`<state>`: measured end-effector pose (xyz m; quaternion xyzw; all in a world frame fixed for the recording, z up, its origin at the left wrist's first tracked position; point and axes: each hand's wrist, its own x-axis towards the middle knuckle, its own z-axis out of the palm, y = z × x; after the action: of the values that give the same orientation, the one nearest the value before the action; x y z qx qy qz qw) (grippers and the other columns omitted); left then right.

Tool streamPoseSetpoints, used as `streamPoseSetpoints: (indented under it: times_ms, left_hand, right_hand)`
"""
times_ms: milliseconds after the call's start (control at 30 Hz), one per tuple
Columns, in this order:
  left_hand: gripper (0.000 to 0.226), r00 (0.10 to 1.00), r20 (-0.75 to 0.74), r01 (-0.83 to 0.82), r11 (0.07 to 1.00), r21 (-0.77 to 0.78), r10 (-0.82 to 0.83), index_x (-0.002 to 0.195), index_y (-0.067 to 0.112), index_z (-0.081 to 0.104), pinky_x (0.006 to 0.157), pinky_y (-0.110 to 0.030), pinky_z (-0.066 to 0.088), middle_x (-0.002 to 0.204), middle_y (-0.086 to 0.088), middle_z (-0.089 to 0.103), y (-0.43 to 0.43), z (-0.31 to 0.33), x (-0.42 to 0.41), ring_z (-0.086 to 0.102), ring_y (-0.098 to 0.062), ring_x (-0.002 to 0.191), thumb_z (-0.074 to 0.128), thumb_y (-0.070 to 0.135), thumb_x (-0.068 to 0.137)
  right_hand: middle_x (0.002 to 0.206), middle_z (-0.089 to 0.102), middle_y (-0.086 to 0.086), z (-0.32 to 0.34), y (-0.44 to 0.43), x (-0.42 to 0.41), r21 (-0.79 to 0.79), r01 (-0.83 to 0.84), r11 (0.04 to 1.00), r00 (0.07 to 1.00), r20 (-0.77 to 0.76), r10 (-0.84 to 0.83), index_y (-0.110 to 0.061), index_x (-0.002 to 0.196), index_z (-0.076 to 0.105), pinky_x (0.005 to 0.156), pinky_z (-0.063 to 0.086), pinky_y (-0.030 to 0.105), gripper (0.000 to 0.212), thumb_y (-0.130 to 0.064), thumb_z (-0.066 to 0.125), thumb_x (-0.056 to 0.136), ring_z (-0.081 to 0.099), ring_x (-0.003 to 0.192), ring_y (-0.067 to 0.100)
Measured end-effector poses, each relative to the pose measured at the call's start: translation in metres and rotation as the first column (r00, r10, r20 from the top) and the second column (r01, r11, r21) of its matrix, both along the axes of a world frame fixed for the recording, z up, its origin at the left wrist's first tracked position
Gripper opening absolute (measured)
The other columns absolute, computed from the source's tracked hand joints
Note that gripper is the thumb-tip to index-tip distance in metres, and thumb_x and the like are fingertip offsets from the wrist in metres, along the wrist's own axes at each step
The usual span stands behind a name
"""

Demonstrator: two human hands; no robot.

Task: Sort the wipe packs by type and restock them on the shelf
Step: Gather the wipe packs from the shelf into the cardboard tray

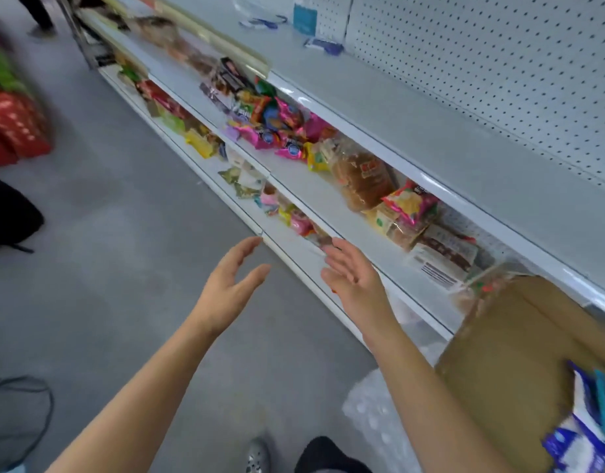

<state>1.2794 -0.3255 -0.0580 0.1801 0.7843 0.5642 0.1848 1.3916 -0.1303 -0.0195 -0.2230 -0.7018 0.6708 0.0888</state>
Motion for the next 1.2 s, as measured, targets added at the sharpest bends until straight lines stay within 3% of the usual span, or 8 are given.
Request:
streamPoseSetpoints:
  times_ms: [233, 467, 600, 733, 1067, 1200]
  left_hand:
    - [0.068, 1.000, -0.006, -0.015, 1.000, -0.009, 0.015, 0.144, 0.041, 0.045, 0.110, -0.022, 0.031, 0.145, 0.026, 0.048, -0.006, -0.019, -0.113, 0.041, 0.001, 0.137, 0.056, 0.065, 0.081]
    - [0.055, 0.997, -0.016, -0.080, 0.995, -0.063, 0.079, 0.143, 0.042, 0.045, 0.111, -0.028, 0.034, 0.143, 0.026, 0.049, 0.011, -0.010, -0.278, 0.042, 0.001, 0.135, 0.061, 0.047, 0.091]
    - [0.049, 0.992, -0.065, -0.118, 0.990, -0.083, 0.112, 0.144, 0.041, 0.045, 0.106, -0.025, 0.032, 0.144, 0.024, 0.049, 0.016, 0.003, -0.374, 0.042, -0.002, 0.135, 0.061, 0.037, 0.098]
    - [0.049, 0.985, -0.068, -0.163, 0.984, -0.074, 0.159, 0.145, 0.038, 0.045, 0.103, -0.021, 0.031, 0.144, 0.021, 0.050, 0.018, 0.004, -0.462, 0.043, -0.005, 0.135, 0.061, 0.033, 0.098]
    - [0.061, 0.997, 0.000, -0.075, 0.997, 0.027, 0.075, 0.141, 0.051, 0.044, 0.110, -0.034, 0.037, 0.144, 0.028, 0.048, 0.026, -0.005, -0.722, 0.041, -0.003, 0.137, 0.060, 0.065, 0.084]
    - [0.058, 1.000, -0.016, -0.003, 0.999, 0.032, 0.003, 0.139, 0.053, 0.044, 0.111, -0.038, 0.038, 0.143, 0.030, 0.047, 0.043, 0.011, -0.822, 0.042, 0.000, 0.136, 0.056, 0.068, 0.084]
  right_hand:
    - [0.136, 0.060, -0.008, -0.018, -0.004, -0.124, -0.017, -0.020, 1.000, 0.999, 0.026, 0.020, -0.024, 0.142, 0.048, 0.113, 0.042, 0.040, 0.054, -0.006, 0.063, 0.093, 0.056, 0.125, 0.002]
    - [0.135, 0.060, -0.011, -0.022, 0.020, -0.305, -0.051, -0.070, 0.996, 0.997, -0.025, 0.069, -0.036, 0.134, 0.052, 0.112, 0.042, 0.037, 0.051, -0.008, 0.063, 0.093, 0.055, 0.124, -0.001]
    - [0.133, 0.061, -0.014, -0.008, 0.035, -0.407, -0.058, -0.086, 0.995, 0.996, -0.026, 0.085, -0.031, 0.140, 0.049, 0.111, 0.044, 0.039, 0.054, -0.013, 0.066, 0.092, 0.055, 0.124, -0.003]
    - [0.134, 0.059, -0.018, 0.002, 0.038, -0.497, -0.073, -0.131, 0.989, 0.991, -0.020, 0.130, -0.035, 0.140, 0.048, 0.109, 0.045, 0.032, 0.054, -0.015, 0.066, 0.093, 0.054, 0.123, -0.005]
    - [0.138, 0.057, -0.017, 0.003, 0.036, -0.740, -0.022, -0.067, 0.998, 0.997, -0.046, 0.065, -0.030, 0.143, 0.046, 0.104, 0.044, 0.021, 0.056, -0.010, 0.064, 0.094, 0.053, 0.125, -0.006]
    - [0.135, 0.057, -0.020, 0.015, 0.050, -0.822, 0.008, -0.004, 1.000, 0.999, -0.047, 0.004, -0.033, 0.142, 0.047, 0.090, 0.047, 0.007, 0.055, -0.010, 0.064, 0.094, 0.054, 0.121, -0.010]
